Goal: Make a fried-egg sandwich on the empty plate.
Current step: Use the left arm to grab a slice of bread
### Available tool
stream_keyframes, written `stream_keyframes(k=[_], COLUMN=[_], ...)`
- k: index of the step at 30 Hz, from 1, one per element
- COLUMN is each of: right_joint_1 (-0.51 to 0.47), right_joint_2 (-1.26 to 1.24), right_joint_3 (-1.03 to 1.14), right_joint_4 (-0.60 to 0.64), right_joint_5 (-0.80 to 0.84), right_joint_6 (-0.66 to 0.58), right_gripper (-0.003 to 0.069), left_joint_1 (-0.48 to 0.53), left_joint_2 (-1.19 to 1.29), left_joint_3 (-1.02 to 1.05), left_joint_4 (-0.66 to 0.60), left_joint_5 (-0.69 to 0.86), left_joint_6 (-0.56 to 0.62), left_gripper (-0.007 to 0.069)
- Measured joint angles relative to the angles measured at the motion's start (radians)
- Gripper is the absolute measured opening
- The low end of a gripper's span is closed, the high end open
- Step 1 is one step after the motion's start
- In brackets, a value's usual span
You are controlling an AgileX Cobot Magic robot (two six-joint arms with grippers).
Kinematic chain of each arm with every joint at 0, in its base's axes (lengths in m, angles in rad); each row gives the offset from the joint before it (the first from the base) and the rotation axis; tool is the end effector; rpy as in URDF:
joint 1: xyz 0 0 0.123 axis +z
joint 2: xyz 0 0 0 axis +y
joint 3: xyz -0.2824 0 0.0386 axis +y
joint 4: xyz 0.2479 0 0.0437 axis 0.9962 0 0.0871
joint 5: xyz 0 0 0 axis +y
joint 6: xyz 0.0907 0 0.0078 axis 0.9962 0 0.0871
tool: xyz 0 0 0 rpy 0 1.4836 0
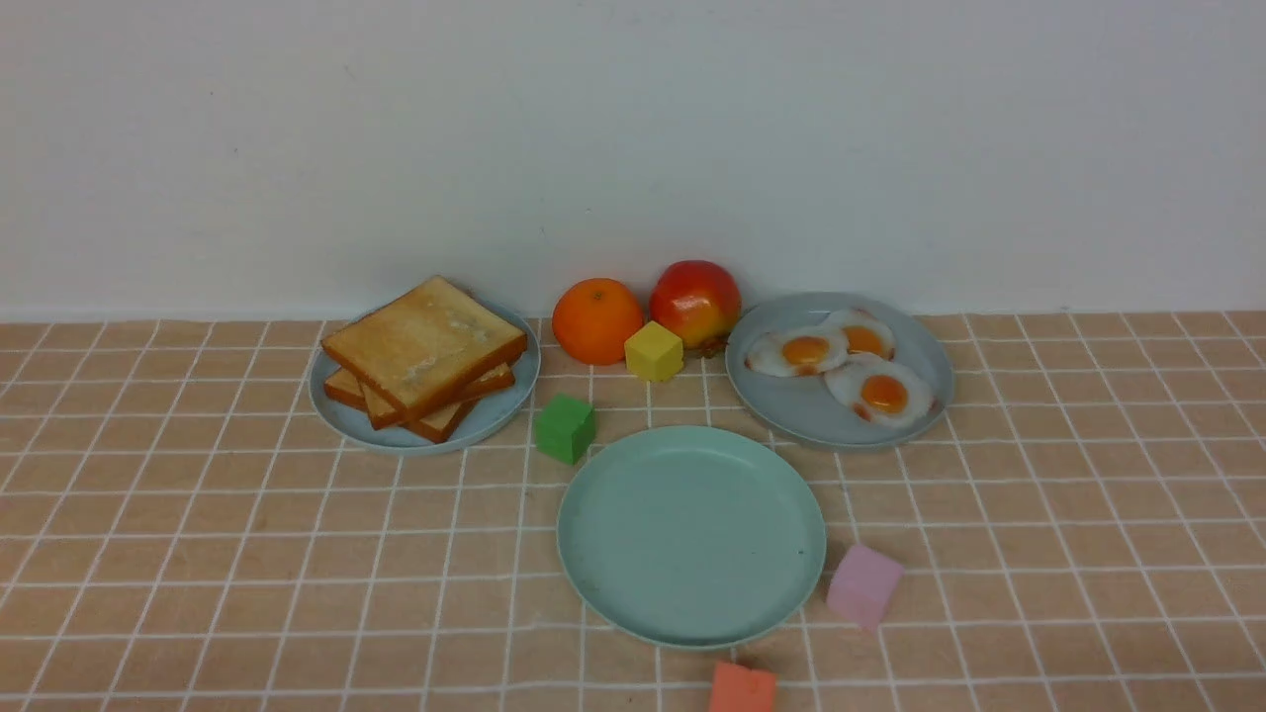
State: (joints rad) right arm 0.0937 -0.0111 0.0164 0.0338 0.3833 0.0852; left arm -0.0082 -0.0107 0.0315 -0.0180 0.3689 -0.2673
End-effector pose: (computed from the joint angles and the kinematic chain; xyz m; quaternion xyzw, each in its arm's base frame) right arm 0.0519 0.0060 0.1737 0.0055 0.8052 0.0673 0.5892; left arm 0.0528 -0.0010 0.1699 -0.1089 0.7982 -0.0889 0.5858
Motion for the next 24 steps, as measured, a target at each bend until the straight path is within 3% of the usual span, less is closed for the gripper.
stream_keyframes(k=[17,21,24], right_joint_1=[0.000,0.000,0.000], right_joint_2=[0.000,0.000,0.000], right_joint_3=[0.000,0.000,0.000], right_joint_4=[0.000,0.000,0.000], right_joint_5=[0.000,0.000,0.000], right_joint_6=[0.000,0.000,0.000], right_gripper=[0.0116,0.0116,0.0116], left_joint_1=[0.000,0.000,0.000], left_joint_2=[0.000,0.000,0.000], left_joint_3=[0.000,0.000,0.000], left_joint_4=[-0.011,-0.143,-0.343], left_joint_5=[-0.045,-0.142,-0.250], left_joint_6=[-0.010,-0.117,-0.277], left_gripper=[0.0238,0.0238,0.0238])
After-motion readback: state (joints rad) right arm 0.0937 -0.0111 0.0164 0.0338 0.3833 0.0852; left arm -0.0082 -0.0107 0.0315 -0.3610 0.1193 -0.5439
